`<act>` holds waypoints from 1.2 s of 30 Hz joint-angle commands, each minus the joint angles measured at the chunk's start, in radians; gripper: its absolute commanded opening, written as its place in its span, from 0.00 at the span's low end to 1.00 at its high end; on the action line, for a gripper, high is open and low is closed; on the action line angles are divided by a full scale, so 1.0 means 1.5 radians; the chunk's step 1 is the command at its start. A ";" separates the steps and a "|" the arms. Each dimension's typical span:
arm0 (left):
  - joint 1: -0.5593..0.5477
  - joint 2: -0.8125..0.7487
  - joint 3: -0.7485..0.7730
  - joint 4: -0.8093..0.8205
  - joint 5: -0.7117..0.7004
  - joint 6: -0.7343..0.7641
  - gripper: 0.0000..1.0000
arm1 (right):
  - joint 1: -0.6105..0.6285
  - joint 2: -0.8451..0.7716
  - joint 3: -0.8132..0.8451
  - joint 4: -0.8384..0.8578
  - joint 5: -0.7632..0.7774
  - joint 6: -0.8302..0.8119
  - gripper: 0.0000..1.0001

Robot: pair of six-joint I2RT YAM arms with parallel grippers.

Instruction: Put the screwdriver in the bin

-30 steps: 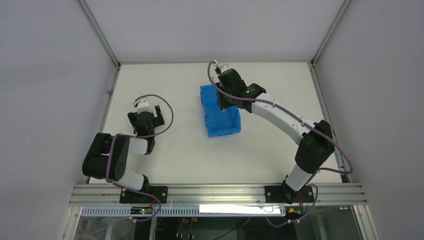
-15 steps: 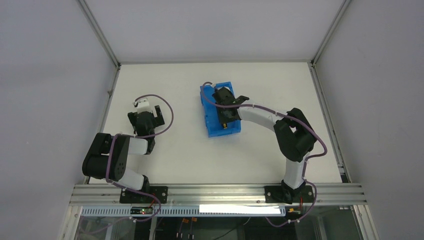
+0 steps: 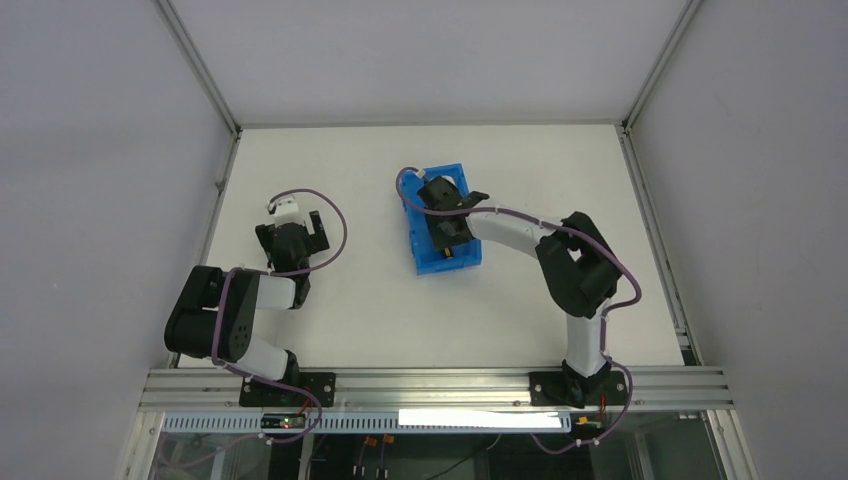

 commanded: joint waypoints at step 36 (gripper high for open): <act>-0.003 0.001 0.011 0.015 -0.011 -0.008 0.99 | -0.168 -0.661 -0.621 0.448 0.424 -0.021 0.99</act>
